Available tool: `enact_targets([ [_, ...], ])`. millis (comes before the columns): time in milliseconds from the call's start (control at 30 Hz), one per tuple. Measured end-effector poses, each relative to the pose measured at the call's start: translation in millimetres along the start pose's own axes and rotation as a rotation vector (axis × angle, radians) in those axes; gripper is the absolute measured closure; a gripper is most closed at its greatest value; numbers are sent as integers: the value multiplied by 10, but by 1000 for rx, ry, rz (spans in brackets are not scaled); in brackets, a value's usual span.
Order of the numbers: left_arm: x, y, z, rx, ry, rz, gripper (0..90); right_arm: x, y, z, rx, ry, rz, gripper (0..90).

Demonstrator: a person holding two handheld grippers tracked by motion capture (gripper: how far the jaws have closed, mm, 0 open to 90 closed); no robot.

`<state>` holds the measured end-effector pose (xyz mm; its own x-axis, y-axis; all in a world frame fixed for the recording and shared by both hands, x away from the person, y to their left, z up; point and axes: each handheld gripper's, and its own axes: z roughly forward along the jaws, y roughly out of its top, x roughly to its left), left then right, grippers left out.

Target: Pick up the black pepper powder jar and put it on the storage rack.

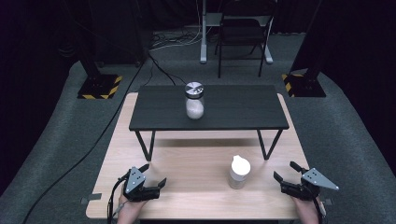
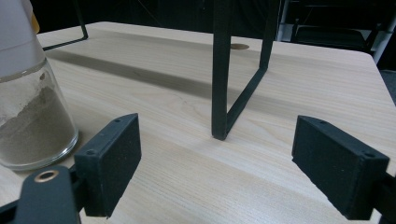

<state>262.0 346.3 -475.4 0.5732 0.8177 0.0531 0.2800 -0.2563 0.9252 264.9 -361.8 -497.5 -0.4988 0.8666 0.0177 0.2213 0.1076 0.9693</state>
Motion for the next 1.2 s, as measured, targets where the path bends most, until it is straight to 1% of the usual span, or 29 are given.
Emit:
enact_targets([
  [433, 12, -2, 7, -1, -2, 1, 109, 3, 0, -1, 1, 1, 3, 145],
  [700, 3, -9, 1, -5, 5, 0, 109, -5, -1, -6, -1, 8, 6, 143],
  [800, 0, -5, 9, -3, 13, -2, 109, -12, -6, -24, -8, 10, 4, 143],
  [867, -4, -10, 4, -9, 17, -11, 109, -21, -9, -33, -12, 12, 4, 143],
  [967, -15, -8, 7, -10, 18, -9, 109, -31, -12, -50, -14, 17, 3, 142],
  [1100, -17, -4, 2, -6, 22, -8, 109, -38, -12, -71, -31, 28, 5, 141],
  [1200, -9, -9, -4, -6, 25, -12, 109, -52, -8, -70, -50, 54, -3, 134],
])
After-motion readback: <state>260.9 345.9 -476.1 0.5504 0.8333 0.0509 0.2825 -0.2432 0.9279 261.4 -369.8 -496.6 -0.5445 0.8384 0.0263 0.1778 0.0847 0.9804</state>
